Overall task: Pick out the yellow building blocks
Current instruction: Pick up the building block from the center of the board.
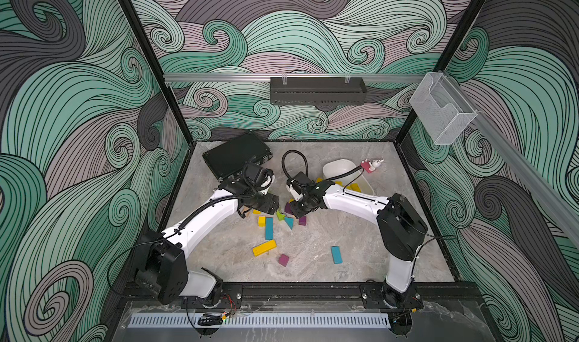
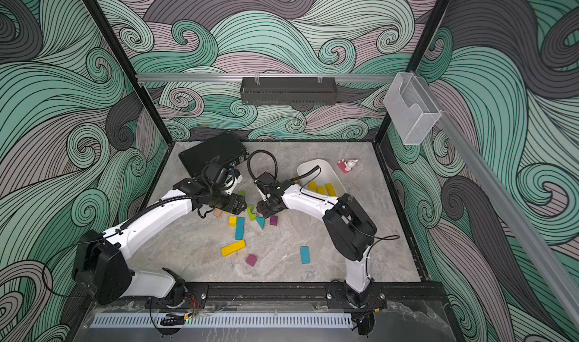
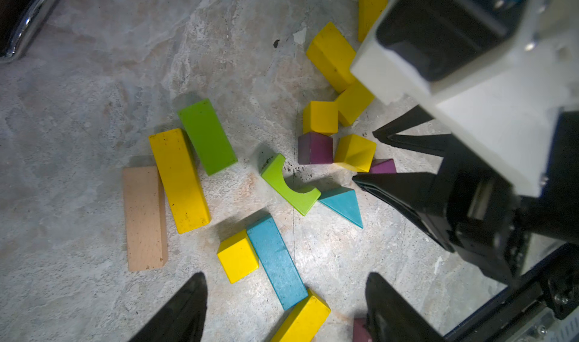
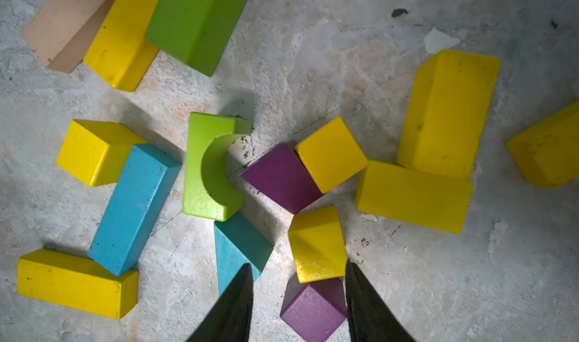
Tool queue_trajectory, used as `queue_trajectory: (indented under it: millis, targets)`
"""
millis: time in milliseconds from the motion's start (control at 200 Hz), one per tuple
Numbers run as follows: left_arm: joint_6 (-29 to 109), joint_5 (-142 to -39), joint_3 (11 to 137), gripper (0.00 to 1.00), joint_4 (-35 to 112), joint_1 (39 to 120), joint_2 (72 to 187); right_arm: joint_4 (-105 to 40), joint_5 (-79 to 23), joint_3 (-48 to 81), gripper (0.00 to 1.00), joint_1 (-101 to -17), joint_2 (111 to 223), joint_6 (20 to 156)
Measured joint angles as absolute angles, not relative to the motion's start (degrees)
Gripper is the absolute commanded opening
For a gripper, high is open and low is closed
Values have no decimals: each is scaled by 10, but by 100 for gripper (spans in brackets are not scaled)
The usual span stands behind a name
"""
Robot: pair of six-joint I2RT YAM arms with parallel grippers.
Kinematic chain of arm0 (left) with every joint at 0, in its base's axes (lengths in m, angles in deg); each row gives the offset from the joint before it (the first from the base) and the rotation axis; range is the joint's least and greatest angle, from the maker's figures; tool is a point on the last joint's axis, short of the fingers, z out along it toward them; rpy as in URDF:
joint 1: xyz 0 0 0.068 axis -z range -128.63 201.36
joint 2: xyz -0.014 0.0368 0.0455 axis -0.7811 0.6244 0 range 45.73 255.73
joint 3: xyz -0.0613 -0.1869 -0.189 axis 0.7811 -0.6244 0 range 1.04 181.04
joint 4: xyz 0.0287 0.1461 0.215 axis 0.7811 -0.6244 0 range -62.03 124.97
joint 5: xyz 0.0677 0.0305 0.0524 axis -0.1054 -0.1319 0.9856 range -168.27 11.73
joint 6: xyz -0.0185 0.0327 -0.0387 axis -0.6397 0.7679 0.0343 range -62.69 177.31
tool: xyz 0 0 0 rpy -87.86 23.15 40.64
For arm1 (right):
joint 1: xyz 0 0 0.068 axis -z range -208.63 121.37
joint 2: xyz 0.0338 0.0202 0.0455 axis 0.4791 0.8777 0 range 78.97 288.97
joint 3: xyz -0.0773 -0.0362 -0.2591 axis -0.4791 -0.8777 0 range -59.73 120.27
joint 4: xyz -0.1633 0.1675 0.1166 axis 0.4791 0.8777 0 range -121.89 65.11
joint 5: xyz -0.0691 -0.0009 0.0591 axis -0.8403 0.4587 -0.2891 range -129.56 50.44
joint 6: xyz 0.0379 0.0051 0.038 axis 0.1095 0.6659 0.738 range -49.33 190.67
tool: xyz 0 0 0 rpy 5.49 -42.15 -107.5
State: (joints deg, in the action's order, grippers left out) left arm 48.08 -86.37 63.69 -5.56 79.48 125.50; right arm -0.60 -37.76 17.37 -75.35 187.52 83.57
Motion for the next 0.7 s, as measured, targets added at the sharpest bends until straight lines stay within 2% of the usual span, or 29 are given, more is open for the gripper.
queue_trajectory:
  millis: [695]
  targets:
    - [476,-919,637,79,-55,772,1255,5,-392,184,45,-760,1896,832]
